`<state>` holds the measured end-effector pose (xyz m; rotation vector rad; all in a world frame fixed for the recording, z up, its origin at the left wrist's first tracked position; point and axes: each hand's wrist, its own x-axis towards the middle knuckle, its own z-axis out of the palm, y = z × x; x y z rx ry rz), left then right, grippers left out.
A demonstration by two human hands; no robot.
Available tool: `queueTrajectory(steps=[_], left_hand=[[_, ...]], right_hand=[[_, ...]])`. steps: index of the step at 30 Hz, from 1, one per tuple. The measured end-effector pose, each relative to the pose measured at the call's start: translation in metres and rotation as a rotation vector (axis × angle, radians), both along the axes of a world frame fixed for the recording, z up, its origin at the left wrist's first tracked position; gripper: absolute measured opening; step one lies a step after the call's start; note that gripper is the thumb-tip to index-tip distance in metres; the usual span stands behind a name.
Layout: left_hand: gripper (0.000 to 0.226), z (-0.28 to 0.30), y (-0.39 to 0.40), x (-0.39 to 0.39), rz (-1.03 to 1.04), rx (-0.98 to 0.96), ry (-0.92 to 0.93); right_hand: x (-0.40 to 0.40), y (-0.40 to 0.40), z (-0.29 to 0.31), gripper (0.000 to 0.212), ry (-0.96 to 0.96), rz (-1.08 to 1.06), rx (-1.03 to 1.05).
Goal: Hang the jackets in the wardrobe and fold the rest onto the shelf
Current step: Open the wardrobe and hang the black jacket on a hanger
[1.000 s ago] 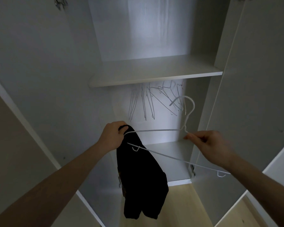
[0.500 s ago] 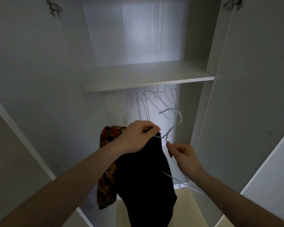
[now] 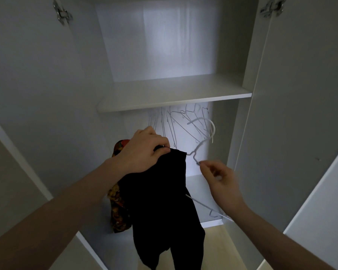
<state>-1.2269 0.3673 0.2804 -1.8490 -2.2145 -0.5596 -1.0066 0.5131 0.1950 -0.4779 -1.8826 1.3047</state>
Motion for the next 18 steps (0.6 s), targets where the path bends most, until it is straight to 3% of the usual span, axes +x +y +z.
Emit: queueTrajectory(steps=[3, 5, 11, 14, 18], left_hand=[[0.017, -0.001, -0.003, -0.009, 0.047, 0.063, -0.131], [0.018, 0.002, -0.005, -0.013, 0.092, 0.140, -0.162], [0.016, 0.016, -0.003, -0.005, 0.121, 0.304, -0.210], [0.016, 0.021, 0.002, 0.002, 0.102, 0.330, -0.221], [0.018, 0.027, 0.000, 0.001, 0.116, 0.355, -0.230]], right_hand=[[0.011, 0.001, 0.004, 0.012, 0.141, -0.171, 0.270], [0.018, -0.004, -0.004, 0.012, 0.187, -0.119, 0.367], [0.011, -0.005, -0.038, 0.033, -0.211, 0.136, 0.095], [-0.001, -0.009, -0.042, 0.023, -0.185, 0.313, -0.005], [-0.008, -0.003, -0.046, 0.038, -0.339, 0.317, 0.165]])
